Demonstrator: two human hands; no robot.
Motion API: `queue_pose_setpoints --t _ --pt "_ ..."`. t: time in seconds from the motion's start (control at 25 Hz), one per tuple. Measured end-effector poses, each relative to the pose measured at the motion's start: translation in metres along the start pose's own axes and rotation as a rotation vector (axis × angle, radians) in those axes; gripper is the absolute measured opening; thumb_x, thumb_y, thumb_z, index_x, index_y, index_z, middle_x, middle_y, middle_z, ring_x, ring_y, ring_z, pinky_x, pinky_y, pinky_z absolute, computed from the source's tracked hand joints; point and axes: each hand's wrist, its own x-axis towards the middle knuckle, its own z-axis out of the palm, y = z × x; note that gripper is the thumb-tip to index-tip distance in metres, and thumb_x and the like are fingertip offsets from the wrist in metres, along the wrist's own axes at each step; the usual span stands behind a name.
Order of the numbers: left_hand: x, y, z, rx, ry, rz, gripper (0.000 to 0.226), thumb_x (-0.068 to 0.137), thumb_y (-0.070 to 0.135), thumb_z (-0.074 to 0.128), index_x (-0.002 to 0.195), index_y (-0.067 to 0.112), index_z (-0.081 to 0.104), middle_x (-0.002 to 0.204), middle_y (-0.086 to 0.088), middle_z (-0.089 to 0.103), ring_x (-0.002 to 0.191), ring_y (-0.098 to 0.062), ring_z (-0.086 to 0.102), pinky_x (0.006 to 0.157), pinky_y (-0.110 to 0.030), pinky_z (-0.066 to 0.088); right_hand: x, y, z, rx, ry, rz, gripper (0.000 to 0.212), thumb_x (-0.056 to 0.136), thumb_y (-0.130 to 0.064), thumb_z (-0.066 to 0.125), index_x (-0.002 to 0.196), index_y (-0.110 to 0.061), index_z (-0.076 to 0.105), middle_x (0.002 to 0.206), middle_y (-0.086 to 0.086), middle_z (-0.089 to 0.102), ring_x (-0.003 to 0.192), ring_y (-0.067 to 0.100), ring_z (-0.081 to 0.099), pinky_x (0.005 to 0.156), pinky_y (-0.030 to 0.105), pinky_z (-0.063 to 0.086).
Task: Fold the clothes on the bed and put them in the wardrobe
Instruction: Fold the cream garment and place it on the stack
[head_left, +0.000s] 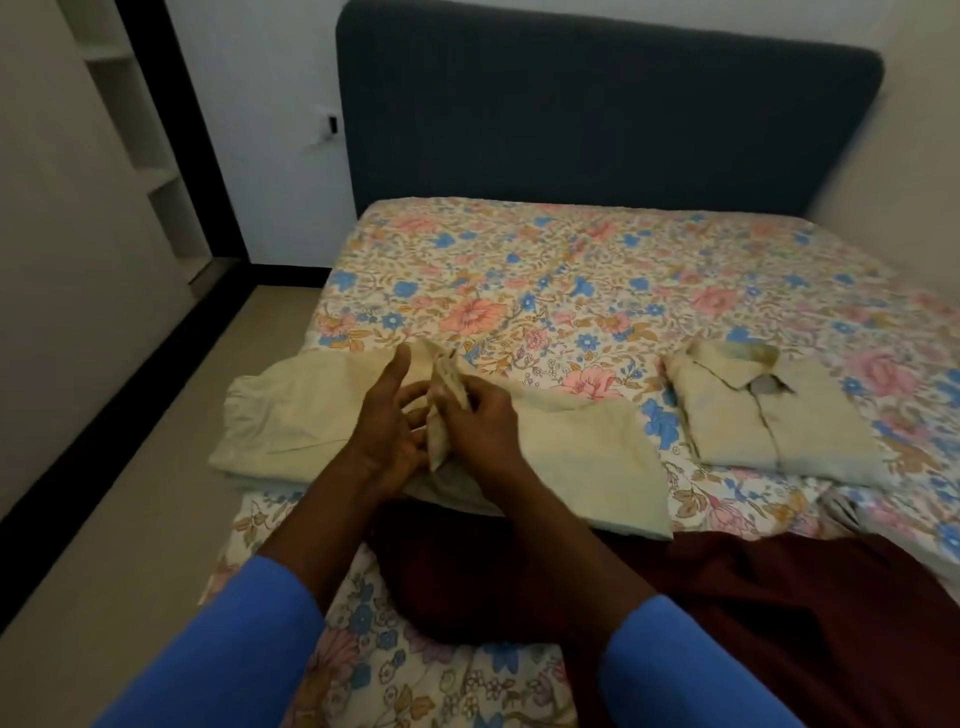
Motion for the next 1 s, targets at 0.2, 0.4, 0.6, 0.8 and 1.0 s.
queue_pose_setpoints --t 0.2,0.4,0.6,0.8,1.0 --pt "0.026 0.027 -0.045 0.375 0.262 0.108 0.032 0.084 0.027 0.08 0.11 0.011 0.073 0.097 -0.009 0.075 0.094 -0.029 0.072 0.072 -0.038 0.059 0.001 -0.01 0.033 -0.071 -0.336 -0.065 0.038 0.094 -0.039 0.065 0.123 -0.016 0.073 0.112 0.003 0.076 0.106 0.017 0.071 0.096 0.048 0.055" --pt "0.025 0.035 -0.07 0.986 0.33 0.34 0.018 0.077 0.025 0.074 0.096 0.023 0.074 0.093 -0.007 0.074 0.087 -0.031 0.068 0.076 -0.046 0.062 -0.047 0.041 -0.076 -0.651 0.01 -0.218 0.051 0.096 -0.054 0.05 0.135 -0.024 0.065 0.138 -0.001 0.06 0.132 0.019 0.049 0.11 0.043 0.04" --pt "0.027 0.063 -0.055 1.141 0.729 0.703 0.037 0.078 0.023 0.063 0.112 0.015 0.074 0.105 -0.016 0.073 0.098 -0.039 0.068 0.078 -0.04 0.052 -0.038 0.073 -0.116 -0.754 -0.15 0.089 0.091 0.089 -0.086 0.028 0.149 -0.02 0.049 0.154 0.012 0.042 0.139 0.033 0.044 0.116 0.049 0.035" --pt "0.019 -0.012 0.017 1.408 0.439 0.937 0.052 0.084 0.015 0.063 0.136 0.014 0.057 0.12 -0.015 0.062 0.11 -0.032 0.057 0.09 -0.041 0.049 -0.01 0.081 -0.127 0.007 0.231 0.555 0.096 0.066 -0.056 0.084 0.141 -0.006 0.05 0.135 0.015 0.059 0.118 0.035 0.061 0.1 0.049 0.054" --pt "0.028 -0.096 0.046 1.663 -0.066 0.741 0.047 0.091 0.026 0.057 0.138 0.016 0.058 0.128 -0.01 0.065 0.117 -0.033 0.06 0.101 -0.045 0.047 -0.005 0.092 -0.141 0.31 0.146 0.665 0.035 0.084 -0.004 0.078 0.116 0.002 0.065 0.111 0.021 0.071 0.093 0.034 0.07 0.088 0.053 0.06"
